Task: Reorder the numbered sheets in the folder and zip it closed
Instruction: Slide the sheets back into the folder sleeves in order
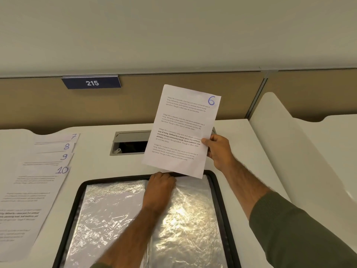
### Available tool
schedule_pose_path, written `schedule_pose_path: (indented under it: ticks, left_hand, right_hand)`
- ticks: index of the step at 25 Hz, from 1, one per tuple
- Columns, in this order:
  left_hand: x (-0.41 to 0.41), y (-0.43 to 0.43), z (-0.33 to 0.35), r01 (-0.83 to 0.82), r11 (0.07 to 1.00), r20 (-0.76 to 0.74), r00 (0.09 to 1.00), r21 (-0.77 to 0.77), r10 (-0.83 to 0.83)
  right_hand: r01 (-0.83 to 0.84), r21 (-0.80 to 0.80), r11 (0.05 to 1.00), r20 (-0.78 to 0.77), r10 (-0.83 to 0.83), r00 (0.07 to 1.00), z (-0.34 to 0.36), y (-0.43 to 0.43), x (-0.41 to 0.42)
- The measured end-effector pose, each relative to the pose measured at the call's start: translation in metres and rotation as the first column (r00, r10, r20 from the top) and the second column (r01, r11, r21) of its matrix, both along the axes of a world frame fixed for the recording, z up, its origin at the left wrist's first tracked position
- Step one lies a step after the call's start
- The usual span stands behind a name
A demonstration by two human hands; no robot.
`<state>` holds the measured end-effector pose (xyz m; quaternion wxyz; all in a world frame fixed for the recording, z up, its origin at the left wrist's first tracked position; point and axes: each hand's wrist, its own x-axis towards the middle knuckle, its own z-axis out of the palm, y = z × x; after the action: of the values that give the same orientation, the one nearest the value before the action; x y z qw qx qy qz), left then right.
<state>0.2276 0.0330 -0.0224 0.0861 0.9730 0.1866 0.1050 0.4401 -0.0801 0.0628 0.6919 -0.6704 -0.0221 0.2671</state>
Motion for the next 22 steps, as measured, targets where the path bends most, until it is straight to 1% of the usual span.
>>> schedule_pose_path:
  ticks: [2, 5, 8, 12, 16, 19, 22]
  left_hand:
    - [-0.001, -0.001, 0.003, -0.009, 1.000, 0.051, 0.999, -0.023, 0.010]
    - [-0.004, -0.007, 0.007, -0.009, 0.999, 0.086, 0.996, -0.050, 0.013]
    - [-0.005, -0.009, 0.007, -0.002, 0.996, 0.084, 0.996, -0.092, 0.009]
    - [-0.004, -0.009, 0.004, 0.003, 0.997, 0.077, 0.997, -0.077, 0.003]
    - [-0.001, -0.013, 0.010, 0.011, 0.998, 0.116, 0.993, -0.065, -0.003]
    - [0.001, -0.011, 0.010, 0.030, 0.997, 0.093, 0.995, -0.075, -0.023]
    - [0.003, -0.007, 0.008, 0.016, 0.997, 0.025, 1.000, -0.079, -0.014]
  right_hand:
    - [0.011, 0.000, 1.000, 0.004, -0.011, 1.000, -0.002, -0.001, 0.001]
    - [0.026, 0.001, 1.000, 0.019, -0.026, 0.999, -0.004, -0.001, 0.000]
    - [0.023, 0.009, 1.000, 0.027, -0.023, 0.999, -0.006, 0.000, 0.000]
    - [0.031, 0.011, 0.999, 0.033, -0.031, 0.999, -0.007, -0.001, 0.003]
    - [0.026, 0.012, 1.000, 0.040, -0.027, 0.999, -0.009, -0.004, 0.004]
    - [0.037, 0.014, 0.999, 0.039, -0.038, 0.999, -0.009, -0.006, 0.005]
    - [0.045, 0.018, 0.999, 0.038, -0.046, 0.998, -0.008, -0.010, 0.005]
